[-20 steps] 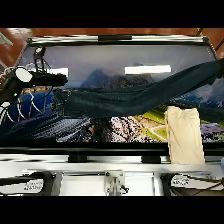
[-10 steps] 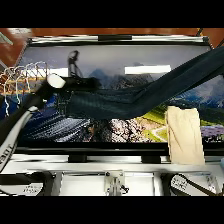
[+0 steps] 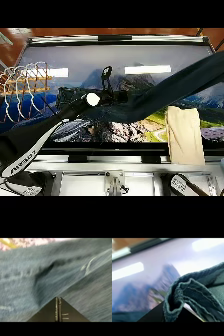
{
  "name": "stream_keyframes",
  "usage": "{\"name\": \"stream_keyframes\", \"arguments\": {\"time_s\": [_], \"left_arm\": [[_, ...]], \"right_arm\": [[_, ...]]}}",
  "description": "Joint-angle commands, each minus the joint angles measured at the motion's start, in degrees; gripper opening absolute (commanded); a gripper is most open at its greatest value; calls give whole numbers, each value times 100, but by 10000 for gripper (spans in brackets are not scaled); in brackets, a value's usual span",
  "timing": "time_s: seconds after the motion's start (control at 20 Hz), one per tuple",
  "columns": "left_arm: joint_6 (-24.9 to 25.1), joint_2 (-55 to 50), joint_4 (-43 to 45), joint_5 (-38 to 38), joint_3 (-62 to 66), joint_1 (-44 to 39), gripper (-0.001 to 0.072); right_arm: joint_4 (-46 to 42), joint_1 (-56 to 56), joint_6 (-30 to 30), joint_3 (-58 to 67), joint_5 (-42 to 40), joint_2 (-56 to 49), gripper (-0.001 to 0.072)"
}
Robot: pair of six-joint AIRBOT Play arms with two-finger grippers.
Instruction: Fold the shirts.
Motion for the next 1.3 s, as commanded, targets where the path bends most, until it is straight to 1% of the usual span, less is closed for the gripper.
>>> {"name": "stream_keyframes", "arguments": {"time_s": [0.0, 0.05, 0.15, 0.2, 0.3, 0.35, 0.4, 0.45, 0.55, 0.6, 0.65, 0.7, 0.75, 0.8, 0.9, 1.0, 1.1, 1.25], "left_arm": [[-90, -52, -74, 192, 216, -90, 83], [-175, -52, -74, 201, 249, -90, 83], [-328, -52, -76, 306, 271, -103, 83], [-498, -52, -76, 424, 271, -120, 83], [-748, -52, -76, 693, 278, -162, 83], [-782, -52, -76, 776, 286, -181, 83], [-807, -52, -79, 804, 291, -195, 83], [-907, -55, -79, 824, 286, -210, 83], [-938, -57, -76, 837, 286, -260, 83], [-938, -57, -76, 837, 286, -280, 83], [-933, -57, -76, 844, 289, -291, 83], [-931, -57, -74, 837, 289, -291, 83], [-914, -52, -74, 839, 289, -289, 83], [-885, -39, -74, 837, 289, -284, 83], [-608, 15, -72, 839, 289, -267, 82], [-590, 28, -72, 813, 289, -243, 82], [-586, 24, -72, 772, 286, -245, 82], [-570, 61, -72, 774, 289, -210, 82]], "right_arm": [[-901, 4, 101, -94, 199, -328, 93], [-992, 4, 105, -96, -37, -483, 93], [-848, 7, 136, -96, -739, -822, 93], [-560, 7, 142, -94, -1099, -1010, 93], [282, 7, 116, -94, -1679, -1325, 93], [645, 7, -76, -94, -1821, -1427, 93], [649, 7, -251, -94, -1777, -1484, 93], [332, 4, -240, -94, -1604, -1523, 93], [-898, 7, -15, -96, -699, -1617, 93], [-1585, 4, 192, -120, -133, -1705, 93], [-2120, 4, 343, -229, 247, -1766, 93], [-2487, 4, 459, -398, 494, -1816, 93], [-2647, 4, 520, -560, 551, -1849, 93], [-2649, 4, 531, -684, 509, -1862, 93], [-2573, 4, 566, -723, 190, -1869, 93], [-2087, 7, 544, -686, -212, -1816, 93], [-1512, 118, 251, -682, -450, -1781, 93], [-1423, 693, -420, -680, -455, -1762, 93]]}}
